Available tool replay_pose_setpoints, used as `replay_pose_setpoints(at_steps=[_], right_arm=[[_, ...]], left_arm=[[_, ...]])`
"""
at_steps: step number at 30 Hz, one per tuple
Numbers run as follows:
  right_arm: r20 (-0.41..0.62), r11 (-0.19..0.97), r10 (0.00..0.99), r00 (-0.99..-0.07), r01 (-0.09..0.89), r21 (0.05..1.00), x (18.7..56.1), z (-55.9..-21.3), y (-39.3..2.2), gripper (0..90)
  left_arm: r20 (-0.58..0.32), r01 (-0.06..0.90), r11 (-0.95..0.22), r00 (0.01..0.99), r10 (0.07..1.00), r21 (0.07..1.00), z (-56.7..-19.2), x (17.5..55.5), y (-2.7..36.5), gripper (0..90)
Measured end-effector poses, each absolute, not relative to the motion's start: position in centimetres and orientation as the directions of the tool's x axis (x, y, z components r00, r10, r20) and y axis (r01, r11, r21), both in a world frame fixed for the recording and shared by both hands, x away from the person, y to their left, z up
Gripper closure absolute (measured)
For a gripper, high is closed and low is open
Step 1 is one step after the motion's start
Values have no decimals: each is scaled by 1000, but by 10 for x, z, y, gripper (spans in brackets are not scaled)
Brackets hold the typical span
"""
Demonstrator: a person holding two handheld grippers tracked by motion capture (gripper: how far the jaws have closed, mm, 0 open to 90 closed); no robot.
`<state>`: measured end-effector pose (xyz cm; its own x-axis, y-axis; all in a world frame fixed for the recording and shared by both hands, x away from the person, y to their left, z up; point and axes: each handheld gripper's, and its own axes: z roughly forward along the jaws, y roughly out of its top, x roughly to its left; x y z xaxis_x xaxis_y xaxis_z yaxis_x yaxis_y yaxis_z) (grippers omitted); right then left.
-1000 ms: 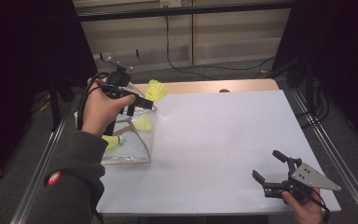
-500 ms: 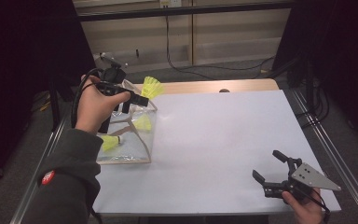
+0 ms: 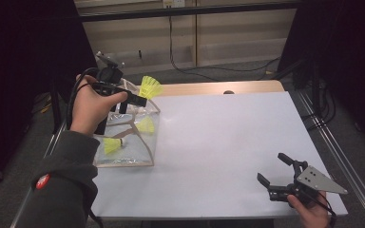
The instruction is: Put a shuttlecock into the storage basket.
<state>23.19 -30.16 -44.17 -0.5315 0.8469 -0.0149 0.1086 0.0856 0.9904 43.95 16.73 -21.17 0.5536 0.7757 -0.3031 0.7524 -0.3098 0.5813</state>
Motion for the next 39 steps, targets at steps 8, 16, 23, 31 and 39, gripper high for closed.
replay_pose_setpoints(at_steps=[8,16,23,31,39], right_arm=[[-7,79,848,-530,113,991,232,-441,-301,27],[-10,81,848,-530,111,990,232,-441,-301,27],[-10,81,848,-530,111,990,232,-441,-301,27],[-8,80,848,-529,113,990,231,-441,-301,27],[-12,83,848,-530,109,991,231,-441,-301,27]], left_arm=[[-294,751,-303,545,785,586,-208,439,175,647],[-288,749,-301,543,789,590,-205,438,182,648],[-284,749,-298,540,792,591,-204,437,188,648],[-279,751,-293,532,800,591,-203,436,195,648],[-276,754,-287,524,806,591,-202,434,203,648]])
